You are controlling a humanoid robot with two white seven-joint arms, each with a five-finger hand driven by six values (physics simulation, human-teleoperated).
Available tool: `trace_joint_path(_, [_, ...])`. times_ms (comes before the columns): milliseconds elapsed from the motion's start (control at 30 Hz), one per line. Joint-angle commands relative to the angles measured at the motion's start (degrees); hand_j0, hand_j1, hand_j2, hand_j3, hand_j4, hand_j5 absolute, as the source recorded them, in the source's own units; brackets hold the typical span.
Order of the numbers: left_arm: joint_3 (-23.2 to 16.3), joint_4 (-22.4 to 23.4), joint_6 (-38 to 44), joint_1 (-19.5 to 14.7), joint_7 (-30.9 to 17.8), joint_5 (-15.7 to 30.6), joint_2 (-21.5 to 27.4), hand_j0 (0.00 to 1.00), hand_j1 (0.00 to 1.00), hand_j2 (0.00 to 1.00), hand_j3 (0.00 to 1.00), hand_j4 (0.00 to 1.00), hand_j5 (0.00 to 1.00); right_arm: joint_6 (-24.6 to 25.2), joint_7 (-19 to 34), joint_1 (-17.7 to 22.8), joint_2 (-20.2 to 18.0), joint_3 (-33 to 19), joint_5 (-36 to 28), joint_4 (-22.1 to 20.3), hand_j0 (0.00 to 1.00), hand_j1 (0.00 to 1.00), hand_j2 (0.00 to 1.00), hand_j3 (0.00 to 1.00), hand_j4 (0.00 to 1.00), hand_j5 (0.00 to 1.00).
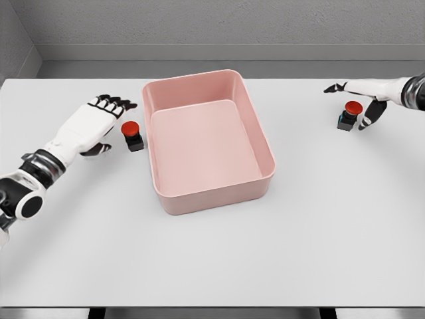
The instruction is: Put the industrial switch in the basket with both arms
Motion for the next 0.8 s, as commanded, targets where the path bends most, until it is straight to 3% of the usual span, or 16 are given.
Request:
trace_joint_path(0, [0.1,1.5,0.0,-0.2,-0.6,0.1,-0.7,0.92,0.92,0.92,0.92,0.92,0.92,0.2,0.0,0.0,-0.1,0.2,-0.1,0.2,1.00,1.00,1.00,1.00,1.00,1.00])
trace_joint_path(333, [-0.5,2.2,0.0,-0.8,-1.0,0.0,-2.4,0.89,0.89,0.89,0.89,0.89,0.89,0.1,0.0,0.1,0.8,0.4,-0.1,1.4,0.97,0.97,0.97,0.97,0.97,0.97])
trace_joint_path(767, [-0.5,2.4,0.0,-0.9,-3.5,0.0,-2.4,0.89,0.89,0.89,0.89,0.89,0.89,-0.4,0.1,0.1,0.8,0.5,0.0,2.5,0.83,0.83,0.83,0.83,0.83,0.83])
